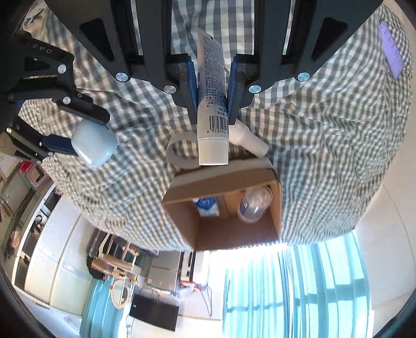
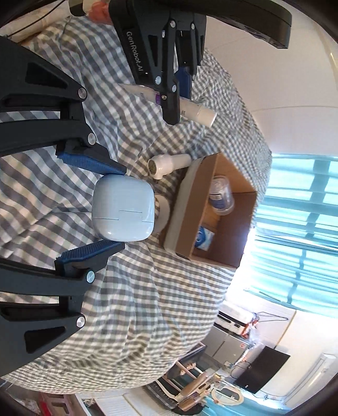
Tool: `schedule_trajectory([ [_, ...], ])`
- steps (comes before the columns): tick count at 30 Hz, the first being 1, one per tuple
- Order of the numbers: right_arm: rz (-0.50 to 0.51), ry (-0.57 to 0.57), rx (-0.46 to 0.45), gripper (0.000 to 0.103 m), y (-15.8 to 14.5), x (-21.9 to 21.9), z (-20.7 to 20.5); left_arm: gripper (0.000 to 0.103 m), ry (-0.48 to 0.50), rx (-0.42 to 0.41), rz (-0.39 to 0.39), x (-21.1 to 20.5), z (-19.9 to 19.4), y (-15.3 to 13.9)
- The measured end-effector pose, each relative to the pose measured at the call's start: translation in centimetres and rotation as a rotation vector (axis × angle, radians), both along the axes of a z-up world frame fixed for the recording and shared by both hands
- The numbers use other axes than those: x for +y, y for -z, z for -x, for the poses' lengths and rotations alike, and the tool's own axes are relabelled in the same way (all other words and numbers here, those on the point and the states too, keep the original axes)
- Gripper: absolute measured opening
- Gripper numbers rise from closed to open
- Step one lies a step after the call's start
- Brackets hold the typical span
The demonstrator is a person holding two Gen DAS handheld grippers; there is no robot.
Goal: Organize objects
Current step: 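Grasp the white tube with the left tool while the right tool grasps the blue earbud case, then lower the tube and earbud case into the cardboard box and open both tools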
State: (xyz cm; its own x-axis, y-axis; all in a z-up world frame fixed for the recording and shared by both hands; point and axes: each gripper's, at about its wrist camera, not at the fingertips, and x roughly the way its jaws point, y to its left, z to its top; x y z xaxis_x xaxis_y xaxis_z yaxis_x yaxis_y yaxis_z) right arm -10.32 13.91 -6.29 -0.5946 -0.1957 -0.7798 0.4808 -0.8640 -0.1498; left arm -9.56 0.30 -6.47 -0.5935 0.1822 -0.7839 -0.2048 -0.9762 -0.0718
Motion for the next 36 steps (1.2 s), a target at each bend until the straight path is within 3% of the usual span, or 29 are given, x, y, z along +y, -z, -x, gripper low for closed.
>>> schedule_trajectory([
  [11, 0.02, -0.027, 0.11, 0.05, -6.0, -1.0, -1.8, 0.02, -0.002, 0.142, 0.001, -0.6, -1.0, -7.4],
  [21, 0.055, -0.031, 0.163, 0.05, -10.3, -2.6, 3.2, 0.02, -0.025, 0.221, 0.025, -1.5, 4.6, -11.9],
  [28, 0.075, -0.014, 0.151, 0.05, -10.0, -4.1, 10.7, 0.02, -0.018, 0.223, 0.066, -1.3, 10.8, -11.4],
  [36, 0.077, 0.023, 0.088, 0.05, -5.6, -5.7, 20.6, 0.02, 0.0, 0.146, 0.073, -2.0, 19.0, -6.1],
])
